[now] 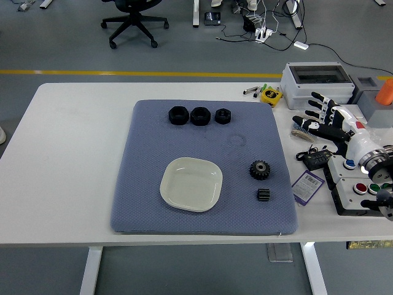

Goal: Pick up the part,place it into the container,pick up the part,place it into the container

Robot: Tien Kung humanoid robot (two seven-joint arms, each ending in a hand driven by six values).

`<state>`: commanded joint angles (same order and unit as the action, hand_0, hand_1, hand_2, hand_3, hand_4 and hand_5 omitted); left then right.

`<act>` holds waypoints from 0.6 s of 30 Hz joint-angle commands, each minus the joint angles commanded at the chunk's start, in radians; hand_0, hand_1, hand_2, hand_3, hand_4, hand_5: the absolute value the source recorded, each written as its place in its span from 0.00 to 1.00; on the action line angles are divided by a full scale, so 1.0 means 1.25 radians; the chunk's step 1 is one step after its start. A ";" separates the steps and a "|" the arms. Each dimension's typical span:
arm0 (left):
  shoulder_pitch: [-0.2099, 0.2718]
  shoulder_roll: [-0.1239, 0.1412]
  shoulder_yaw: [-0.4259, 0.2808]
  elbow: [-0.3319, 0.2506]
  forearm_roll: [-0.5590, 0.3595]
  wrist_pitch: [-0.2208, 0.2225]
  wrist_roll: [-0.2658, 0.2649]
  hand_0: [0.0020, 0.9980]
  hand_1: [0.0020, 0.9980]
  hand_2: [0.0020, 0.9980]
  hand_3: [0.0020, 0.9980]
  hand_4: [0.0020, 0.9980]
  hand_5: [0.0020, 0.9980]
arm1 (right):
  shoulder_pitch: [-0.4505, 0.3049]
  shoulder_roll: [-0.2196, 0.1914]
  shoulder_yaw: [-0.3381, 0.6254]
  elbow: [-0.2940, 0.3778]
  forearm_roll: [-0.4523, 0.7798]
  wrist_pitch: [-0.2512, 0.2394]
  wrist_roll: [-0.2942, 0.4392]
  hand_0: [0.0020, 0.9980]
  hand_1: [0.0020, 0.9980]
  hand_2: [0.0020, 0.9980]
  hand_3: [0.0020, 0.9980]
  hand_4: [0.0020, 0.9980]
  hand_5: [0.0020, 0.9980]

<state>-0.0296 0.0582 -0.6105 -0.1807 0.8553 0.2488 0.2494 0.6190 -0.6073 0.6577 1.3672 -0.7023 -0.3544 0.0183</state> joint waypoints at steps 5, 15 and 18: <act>0.000 0.000 0.001 0.001 -0.005 0.003 -0.002 0.55 0.58 0.60 0.65 0.68 0.65 | 0.011 0.001 -0.017 -0.008 -0.135 0.027 -0.031 0.90 0.87 0.93 1.00 0.91 0.14; 0.000 -0.002 -0.005 0.000 0.006 0.000 0.003 0.55 0.58 0.60 0.64 0.68 0.65 | 0.090 -0.011 -0.086 0.020 -0.473 0.211 -0.037 0.83 0.82 0.87 0.94 0.91 0.14; 0.000 0.000 -0.001 0.000 0.003 0.000 0.003 0.55 0.58 0.60 0.64 0.68 0.65 | 0.118 -0.003 -0.115 0.013 -0.577 0.261 -0.023 0.83 0.82 0.87 0.94 0.91 0.14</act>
<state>-0.0298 0.0577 -0.6121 -0.1808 0.8593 0.2490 0.2525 0.7661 -0.6114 0.5138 1.3837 -1.4238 -0.0280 -0.0110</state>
